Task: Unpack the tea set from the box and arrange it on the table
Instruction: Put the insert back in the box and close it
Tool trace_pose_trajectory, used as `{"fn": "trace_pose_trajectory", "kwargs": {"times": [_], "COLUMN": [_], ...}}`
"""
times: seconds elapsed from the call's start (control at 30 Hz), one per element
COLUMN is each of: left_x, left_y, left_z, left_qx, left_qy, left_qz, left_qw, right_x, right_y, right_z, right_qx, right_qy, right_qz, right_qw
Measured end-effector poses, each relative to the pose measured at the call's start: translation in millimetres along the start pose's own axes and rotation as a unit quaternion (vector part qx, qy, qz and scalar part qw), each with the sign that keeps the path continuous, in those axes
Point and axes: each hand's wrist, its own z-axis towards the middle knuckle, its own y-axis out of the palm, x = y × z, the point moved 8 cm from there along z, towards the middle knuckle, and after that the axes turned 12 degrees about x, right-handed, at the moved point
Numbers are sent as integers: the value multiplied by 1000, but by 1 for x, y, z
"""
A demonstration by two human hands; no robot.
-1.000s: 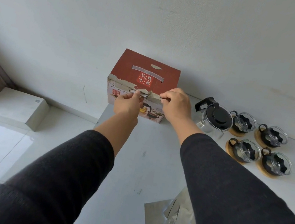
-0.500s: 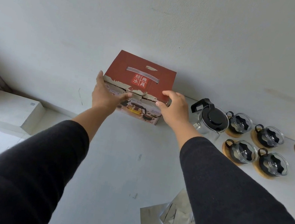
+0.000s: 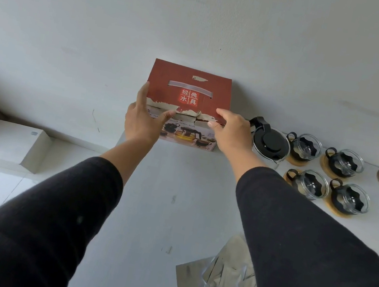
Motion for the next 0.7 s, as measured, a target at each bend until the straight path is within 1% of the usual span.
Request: {"fn": "trace_pose_trajectory", "kwargs": {"times": [0.1, 0.23, 0.37, 0.57, 0.7], "left_x": [3, 5, 5, 4, 1], "left_y": [3, 2, 1, 2, 5], "left_z": [6, 18, 23, 30, 36], "left_qx": [-6, -3, -6, -15, -36], "left_qy": [4, 5, 10, 16, 8], "left_qz": [23, 45, 60, 68, 47], "left_qw": [1000, 999, 998, 997, 998], "right_x": [-1, -9, -12, -12, -12], "right_y": [3, 6, 8, 11, 13], "right_z": [7, 15, 14, 13, 9], "right_qx": [4, 10, 13, 15, 9], "right_qy": [-7, -43, -59, -38, -16], "right_qz": [-23, -65, -70, -49, -36], "right_qw": [1000, 997, 996, 998, 999]}}
